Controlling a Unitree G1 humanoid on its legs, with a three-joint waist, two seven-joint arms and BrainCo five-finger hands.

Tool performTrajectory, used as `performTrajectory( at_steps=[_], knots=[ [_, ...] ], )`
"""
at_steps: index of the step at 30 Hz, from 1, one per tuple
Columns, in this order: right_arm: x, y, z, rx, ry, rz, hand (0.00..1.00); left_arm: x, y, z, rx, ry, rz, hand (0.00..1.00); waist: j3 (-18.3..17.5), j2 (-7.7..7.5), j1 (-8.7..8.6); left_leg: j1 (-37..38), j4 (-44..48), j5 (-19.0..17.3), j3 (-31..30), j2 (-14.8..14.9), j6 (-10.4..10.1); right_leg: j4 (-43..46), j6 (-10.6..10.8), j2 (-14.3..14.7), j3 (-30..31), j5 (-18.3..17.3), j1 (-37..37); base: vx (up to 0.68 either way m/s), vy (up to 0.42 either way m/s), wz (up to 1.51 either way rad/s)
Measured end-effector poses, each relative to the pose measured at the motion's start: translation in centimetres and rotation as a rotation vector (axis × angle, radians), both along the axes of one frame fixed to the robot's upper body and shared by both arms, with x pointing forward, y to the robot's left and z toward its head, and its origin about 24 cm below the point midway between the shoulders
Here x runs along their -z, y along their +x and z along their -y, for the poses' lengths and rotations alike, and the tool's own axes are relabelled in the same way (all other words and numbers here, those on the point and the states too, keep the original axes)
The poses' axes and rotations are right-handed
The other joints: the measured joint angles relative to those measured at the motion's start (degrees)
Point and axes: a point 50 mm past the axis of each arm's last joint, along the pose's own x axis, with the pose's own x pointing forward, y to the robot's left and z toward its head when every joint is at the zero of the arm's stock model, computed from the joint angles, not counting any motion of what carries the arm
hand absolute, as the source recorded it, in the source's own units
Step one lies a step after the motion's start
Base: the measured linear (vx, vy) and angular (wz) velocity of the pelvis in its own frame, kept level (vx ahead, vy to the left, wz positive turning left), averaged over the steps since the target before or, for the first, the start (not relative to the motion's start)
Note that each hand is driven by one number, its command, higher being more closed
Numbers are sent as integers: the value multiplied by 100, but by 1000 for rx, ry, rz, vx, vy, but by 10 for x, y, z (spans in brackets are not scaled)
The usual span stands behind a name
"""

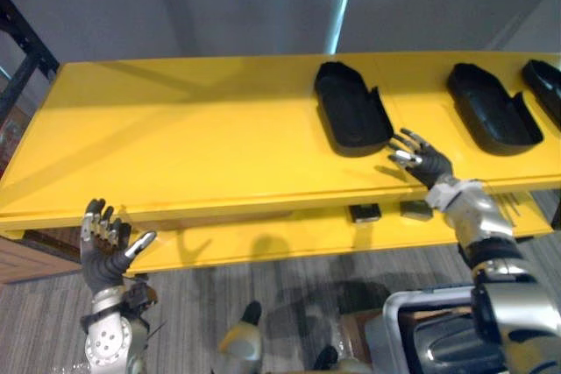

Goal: Walk over and take plastic housings, then place them on the shelf

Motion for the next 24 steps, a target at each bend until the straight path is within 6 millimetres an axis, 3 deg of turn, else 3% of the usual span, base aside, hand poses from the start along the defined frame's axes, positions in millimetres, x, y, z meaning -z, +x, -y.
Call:
performTrajectory(
  at_steps=[14, 18, 21, 24],
  knots=[
    [-13, 4, -2, -31, -5, 43, 0, -4, 4, 0, 5, 3, 20, 0, 163, 13, -4, -71, 26, 2, 50, 25, -6, 123, -17, -5, 28, -51, -122, -4, -3, -1],
    [-16, 6, -2, 18, 76, 70, 0, -5, 5, 0, 14, -5, 30, 0, 163, 13, -6, -77, 22, 1, 70, 33, -5, 123, -19, 3, 62, -53, -146, -5, -5, -3],
    [-40, 3, -1, 97, 110, 243, 0, -7, 6, 1, 22, -18, 51, 0, 163, 13, -26, -89, 5, 1, 99, 40, -4, 82, -10, 13, 127, -43, -186, -3, -9, -8],
    [-71, -20, 10, 222, 103, 502, 0, -19, 4, 8, 28, -26, 136, 0, 155, -2, -90, -78, -6, -5, 153, 23, 1, 33, -3, 6, 143, 3, -185, 16, 1, -2]
  ],
)
